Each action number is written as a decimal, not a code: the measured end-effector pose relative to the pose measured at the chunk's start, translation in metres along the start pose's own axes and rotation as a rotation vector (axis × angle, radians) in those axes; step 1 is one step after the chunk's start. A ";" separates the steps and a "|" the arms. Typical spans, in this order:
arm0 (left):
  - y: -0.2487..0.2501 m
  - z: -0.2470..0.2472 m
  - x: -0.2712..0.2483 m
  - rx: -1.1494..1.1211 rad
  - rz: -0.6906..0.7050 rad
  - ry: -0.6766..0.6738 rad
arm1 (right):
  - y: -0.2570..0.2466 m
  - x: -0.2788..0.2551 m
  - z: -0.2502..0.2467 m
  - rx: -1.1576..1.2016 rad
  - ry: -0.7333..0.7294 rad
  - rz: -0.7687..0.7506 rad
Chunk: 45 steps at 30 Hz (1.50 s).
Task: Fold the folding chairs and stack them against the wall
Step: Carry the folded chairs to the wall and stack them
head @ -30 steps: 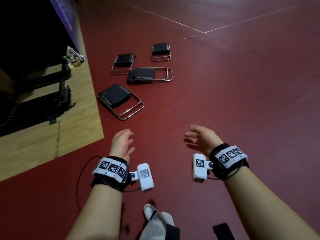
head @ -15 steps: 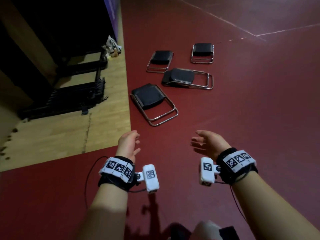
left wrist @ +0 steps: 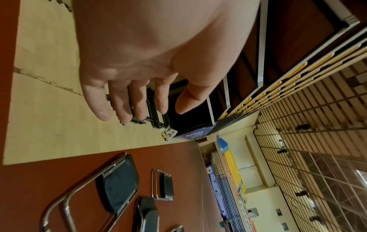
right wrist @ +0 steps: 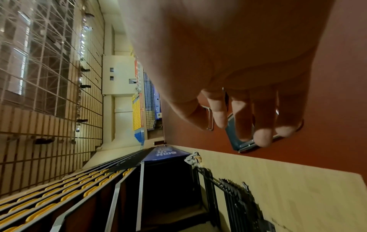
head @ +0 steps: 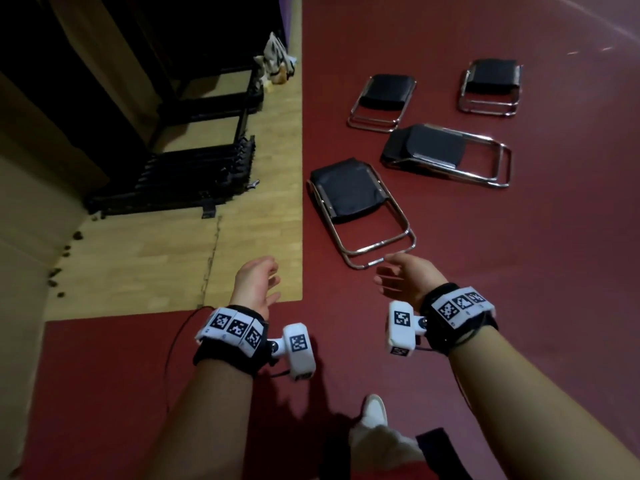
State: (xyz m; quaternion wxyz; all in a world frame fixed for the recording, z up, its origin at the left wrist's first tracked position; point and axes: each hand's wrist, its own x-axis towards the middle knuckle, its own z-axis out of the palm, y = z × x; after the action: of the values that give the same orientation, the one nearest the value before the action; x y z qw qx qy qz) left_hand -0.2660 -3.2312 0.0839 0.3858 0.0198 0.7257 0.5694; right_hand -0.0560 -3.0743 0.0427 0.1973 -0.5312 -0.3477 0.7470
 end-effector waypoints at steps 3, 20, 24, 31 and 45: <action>0.042 0.002 0.056 -0.022 0.025 0.056 | -0.045 0.050 0.045 -0.028 -0.057 -0.008; 0.250 -0.004 0.433 0.034 -0.020 -0.044 | -0.202 0.326 0.288 0.052 0.048 0.017; 0.311 0.022 0.512 0.115 -0.010 -0.112 | -0.243 0.375 0.325 0.129 0.077 0.013; 0.373 0.126 0.627 0.222 -0.050 -0.341 | -0.313 0.469 0.311 0.279 0.275 0.014; 0.510 0.276 0.840 0.386 -0.029 -0.489 | -0.464 0.658 0.339 0.453 0.422 0.003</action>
State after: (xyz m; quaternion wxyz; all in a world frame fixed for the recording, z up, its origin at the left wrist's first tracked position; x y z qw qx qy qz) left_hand -0.9040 -2.4347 0.0471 0.5461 0.2186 0.7064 0.3937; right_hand -0.6421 -2.4268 0.0147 0.3772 -0.6177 -0.1231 0.6790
